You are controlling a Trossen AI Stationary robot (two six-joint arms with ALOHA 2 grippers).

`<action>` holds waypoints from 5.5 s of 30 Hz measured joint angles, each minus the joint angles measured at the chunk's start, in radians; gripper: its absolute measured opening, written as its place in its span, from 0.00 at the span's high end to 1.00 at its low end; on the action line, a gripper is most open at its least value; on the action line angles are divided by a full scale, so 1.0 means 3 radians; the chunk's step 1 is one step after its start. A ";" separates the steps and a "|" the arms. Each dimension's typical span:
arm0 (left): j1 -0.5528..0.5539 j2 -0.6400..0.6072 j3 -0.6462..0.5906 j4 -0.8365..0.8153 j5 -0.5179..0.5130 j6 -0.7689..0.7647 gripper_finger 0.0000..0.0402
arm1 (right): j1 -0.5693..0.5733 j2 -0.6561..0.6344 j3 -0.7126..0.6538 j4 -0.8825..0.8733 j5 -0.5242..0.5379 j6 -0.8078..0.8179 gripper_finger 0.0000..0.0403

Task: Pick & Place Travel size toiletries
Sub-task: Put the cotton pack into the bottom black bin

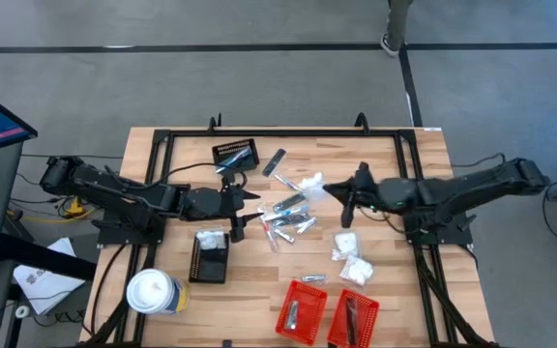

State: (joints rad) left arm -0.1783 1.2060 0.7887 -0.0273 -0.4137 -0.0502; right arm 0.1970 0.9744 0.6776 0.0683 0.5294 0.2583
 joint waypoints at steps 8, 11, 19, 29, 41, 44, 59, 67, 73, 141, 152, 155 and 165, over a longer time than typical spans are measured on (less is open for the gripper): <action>0.0000 0.0000 0.0000 0.0082 0.0000 0.0001 0.47 | 0.0309 0.0166 0.0007 0.1997 -0.0013 -0.1172 1.00; -0.0001 0.0000 -0.0001 0.0152 0.0057 0.0058 0.47 | 0.0378 0.0384 0.0006 0.2676 -0.0019 -0.1431 1.00; -0.0373 0.0000 -0.0001 0.0726 0.0361 0.0574 0.47 | 0.0295 0.1197 0.0035 0.4389 -0.0868 -0.1372 1.00; -0.1285 0.0000 -0.0001 0.1455 -0.0108 0.1559 0.59 | 0.0122 0.2146 0.0986 0.4245 -0.2252 -0.0867 1.00; -0.1362 -0.0001 -0.0001 0.1379 -0.0625 0.1414 0.67 | 0.0202 0.2156 0.1498 0.2970 -0.2767 -0.1463 1.00; -0.1362 -0.0001 -0.0001 0.1370 -0.0494 0.1349 0.67 | 0.0273 0.2007 0.1492 0.2698 -0.3020 -0.1707 1.00; -0.0902 0.0024 -0.0001 0.2026 0.3214 0.0106 0.68 | 0.0697 0.1730 0.1883 0.0910 -0.4119 -0.3632 1.00; -0.0830 0.0159 -0.0001 0.2098 0.3229 -0.0121 0.66 | 0.0751 0.2383 0.3485 -0.1061 -0.4057 -0.4465 1.00; -0.0775 0.0179 -0.0001 0.2146 0.3228 -0.0210 0.64 | 0.0754 0.3300 0.5167 -0.2405 -0.3834 -0.4591 1.00; -0.0719 -0.0154 -0.0001 0.1070 0.0662 0.0713 0.63 | 0.0795 0.1245 0.0775 0.2146 -0.0857 -0.2404 1.00; -0.0816 -0.0154 -0.0109 0.1079 -0.0425 0.1038 0.63 | 0.0498 0.1850 0.1003 0.2261 -0.0374 -0.2395 1.00; -0.0871 -0.0171 -0.0110 0.1055 -0.0656 0.1092 0.63 | 0.0553 0.1873 0.1065 0.2295 -0.0158 -0.2483 1.00; -0.1070 -0.0319 -0.0111 0.1040 -0.1070 0.1123 0.42 | 0.0700 0.1877 0.1069 0.2307 0.0175 -0.2642 1.00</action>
State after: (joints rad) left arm -0.4993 1.1104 0.7555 0.2847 -0.7348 0.2868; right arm 0.4071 1.5375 0.9981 0.7604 0.5819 -0.5343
